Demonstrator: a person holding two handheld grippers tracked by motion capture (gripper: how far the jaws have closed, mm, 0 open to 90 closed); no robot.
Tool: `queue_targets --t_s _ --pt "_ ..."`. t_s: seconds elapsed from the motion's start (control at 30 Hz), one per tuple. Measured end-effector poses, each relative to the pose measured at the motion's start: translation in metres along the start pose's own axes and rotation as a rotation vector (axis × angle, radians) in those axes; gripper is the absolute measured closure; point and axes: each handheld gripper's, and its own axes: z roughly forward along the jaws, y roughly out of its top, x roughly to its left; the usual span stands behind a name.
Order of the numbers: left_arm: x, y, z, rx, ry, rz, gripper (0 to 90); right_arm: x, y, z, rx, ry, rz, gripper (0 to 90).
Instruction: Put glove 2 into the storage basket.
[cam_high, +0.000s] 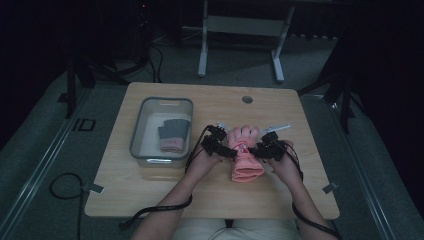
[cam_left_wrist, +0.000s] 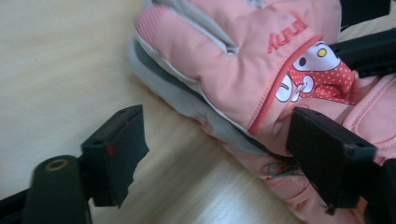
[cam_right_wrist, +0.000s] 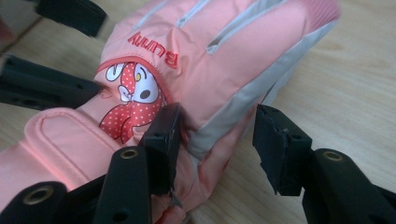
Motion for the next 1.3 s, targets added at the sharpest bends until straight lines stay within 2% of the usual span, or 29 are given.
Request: queue_targets --t_s 0.07,0.1,0.17,0.2,0.23,0.3,0.37,0.4,0.47,0.5,0.53,0.63,0.7,0.9,1.03,1.27,1.3 --pt "0.006 -0.002 0.005 0.006 -0.03 -0.035 22.2 0.0 0.0 0.004 0.01 0.01 0.0 51.5" --pt "0.009 -0.003 0.008 0.008 -0.055 -0.064 23.2 -0.001 0.0 0.006 0.016 0.021 0.001 51.9" --pt "0.016 -0.007 0.014 0.008 -0.1 -0.114 23.2 -0.004 0.0 0.009 0.022 0.057 0.033 55.4" --pt "0.017 -0.008 0.015 -0.014 -0.106 -0.114 23.7 -0.005 0.0 0.011 0.024 0.081 0.045 58.1" --pt "0.016 -0.007 0.016 -0.008 -0.105 -0.107 24.8 -0.005 -0.001 0.012 0.019 0.092 0.041 59.8" --pt "0.015 -0.007 0.019 -0.007 -0.149 -0.113 33.8 -0.005 -0.001 0.012 0.013 0.099 0.039 63.0" --pt "0.017 -0.007 0.02 -0.005 -0.208 -0.123 49.3 -0.004 -0.002 0.013 0.003 0.1 0.039 65.1" --pt "0.017 -0.007 0.019 -0.006 -0.215 -0.125 55.1 -0.004 -0.002 0.013 -0.002 0.102 0.043 66.1" --pt "0.016 -0.007 0.018 -0.008 -0.216 -0.123 64.9 -0.004 -0.002 0.012 -0.006 0.104 0.044 67.0" --pt "0.013 -0.006 0.016 -0.008 -0.2 -0.107 64.9 -0.003 -0.002 0.012 -0.011 0.105 0.046 67.7" --pt "0.01 -0.005 0.015 -0.01 -0.189 -0.098 70.7 -0.001 -0.002 0.012 -0.017 0.101 0.05 69.2" --pt "0.008 -0.004 0.012 -0.011 -0.18 -0.089 74.8 0.0 -0.002 0.011 -0.026 0.098 0.061 70.7" --pt "0.007 -0.003 0.009 -0.01 -0.188 -0.089 75.3 0.0 -0.002 0.01 -0.032 0.098 0.061 71.0" --pt "-0.001 0.003 0.0 -0.004 -0.167 -0.059 77.6 0.002 -0.003 0.003 -0.059 0.103 0.072 72.2" --pt "-0.004 0.007 -0.011 -0.008 -0.161 -0.033 78.2 0.005 -0.001 -0.005 -0.086 0.11 0.067 72.3" --pt "-0.007 0.014 -0.033 -0.033 -0.154 -0.013 78.4 0.012 0.009 -0.017 -0.119 0.121 0.052 72.3" --pt "-0.007 0.016 -0.042 -0.042 -0.152 -0.006 78.4 0.013 0.011 -0.02 -0.127 0.126 0.049 72.3"
